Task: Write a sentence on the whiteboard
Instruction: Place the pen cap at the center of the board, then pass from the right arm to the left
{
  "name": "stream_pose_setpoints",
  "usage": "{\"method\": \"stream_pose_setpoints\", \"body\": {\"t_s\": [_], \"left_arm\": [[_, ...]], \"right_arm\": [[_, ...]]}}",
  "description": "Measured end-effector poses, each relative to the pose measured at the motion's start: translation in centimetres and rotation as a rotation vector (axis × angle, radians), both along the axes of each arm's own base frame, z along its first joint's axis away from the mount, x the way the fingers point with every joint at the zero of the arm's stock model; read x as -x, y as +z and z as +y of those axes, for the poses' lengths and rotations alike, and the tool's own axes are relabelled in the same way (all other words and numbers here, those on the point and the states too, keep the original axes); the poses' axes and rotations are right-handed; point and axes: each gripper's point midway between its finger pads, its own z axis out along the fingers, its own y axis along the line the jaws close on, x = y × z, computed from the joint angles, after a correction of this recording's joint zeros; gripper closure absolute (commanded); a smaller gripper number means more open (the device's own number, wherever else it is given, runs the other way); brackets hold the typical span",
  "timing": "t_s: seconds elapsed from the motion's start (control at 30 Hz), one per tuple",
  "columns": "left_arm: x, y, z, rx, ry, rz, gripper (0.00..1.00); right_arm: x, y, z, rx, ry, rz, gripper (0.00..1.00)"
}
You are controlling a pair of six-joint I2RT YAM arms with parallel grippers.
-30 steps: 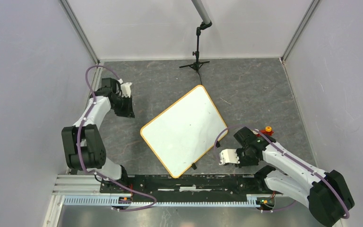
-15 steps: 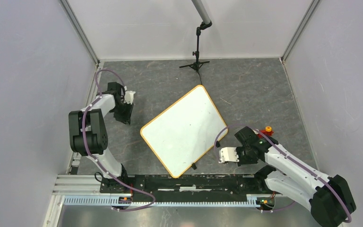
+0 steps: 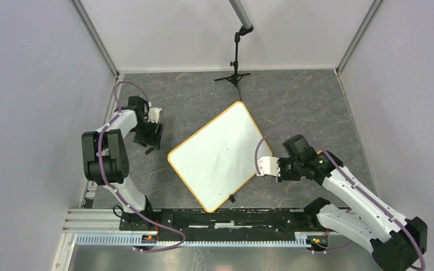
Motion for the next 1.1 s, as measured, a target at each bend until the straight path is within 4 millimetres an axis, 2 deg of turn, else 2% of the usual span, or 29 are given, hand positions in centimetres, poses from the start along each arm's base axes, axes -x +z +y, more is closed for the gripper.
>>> {"method": "stream_pose_setpoints", "body": {"t_s": [0.13,0.23,0.3,0.37,0.43,0.5,0.53,0.6,0.63,0.7,0.77,0.83,0.97,1.03,1.1], "left_arm": [[-0.9,2.3,-0.3,0.02,-0.003,-0.035,0.25],[-2.7,6.2,-0.5,0.05,-0.005,-0.128,0.2],[-4.6,10.6,-0.9,0.096,-0.012,-0.245,0.19],[-6.2,16.1,-1.8,0.156,-0.041,-0.388,0.16],[-6.7,23.4,-3.4,0.235,-0.11,-0.584,0.09],[-5.0,29.8,-5.5,0.287,-0.214,-0.754,0.06],[-3.4,32.8,-6.9,0.299,-0.289,-0.835,0.05],[1.3,37.7,-11.0,0.306,-0.505,-0.97,0.05],[3.7,39.0,-13.4,0.323,-0.633,-1.008,0.06],[8.9,40.1,-17.5,0.366,-0.88,-1.039,0.07],[13.6,39.6,-20.1,0.401,-1.101,-1.013,0.09],[15.7,38.2,-21.4,0.402,-1.233,-0.96,0.1],[18.7,34.2,-25.0,0.329,-1.502,-0.818,0.13],[20.1,31.4,-27.0,0.248,-1.647,-0.747,0.17],[21.3,29.1,-28.3,0.154,-1.766,-0.698,0.23]], "right_arm": [[-1.2,3.0,1.7,-0.085,-0.017,-0.039,1.0],[-2.1,5.7,3.2,-0.163,-0.024,-0.061,1.0],[-2.6,7.8,4.5,-0.225,-0.023,-0.072,1.0],[-2.9,9.5,5.7,-0.288,-0.018,-0.07,1.0],[-3.1,11.3,7.2,-0.365,-0.011,-0.06,1.0],[-2.9,12.4,8.5,-0.437,-0.001,-0.031,1.0],[-2.6,12.7,9.1,-0.468,0.004,-0.006,1.0],[-1.9,13.2,10.2,-0.521,0.016,0.053,1.0],[-1.7,13.4,10.6,-0.539,0.021,0.076,1.0],[-1.0,13.8,11.7,-0.588,0.037,0.141,1.0],[-0.2,14.0,12.5,-0.63,0.053,0.208,1.0],[0.5,14.2,13.3,-0.667,0.065,0.279,1.0],[1.7,14.6,14.5,-0.722,0.074,0.41,1.0],[2.2,14.9,14.9,-0.744,0.079,0.453,1.0],[2.5,15.2,15.1,-0.765,0.089,0.482,1.0]]}}
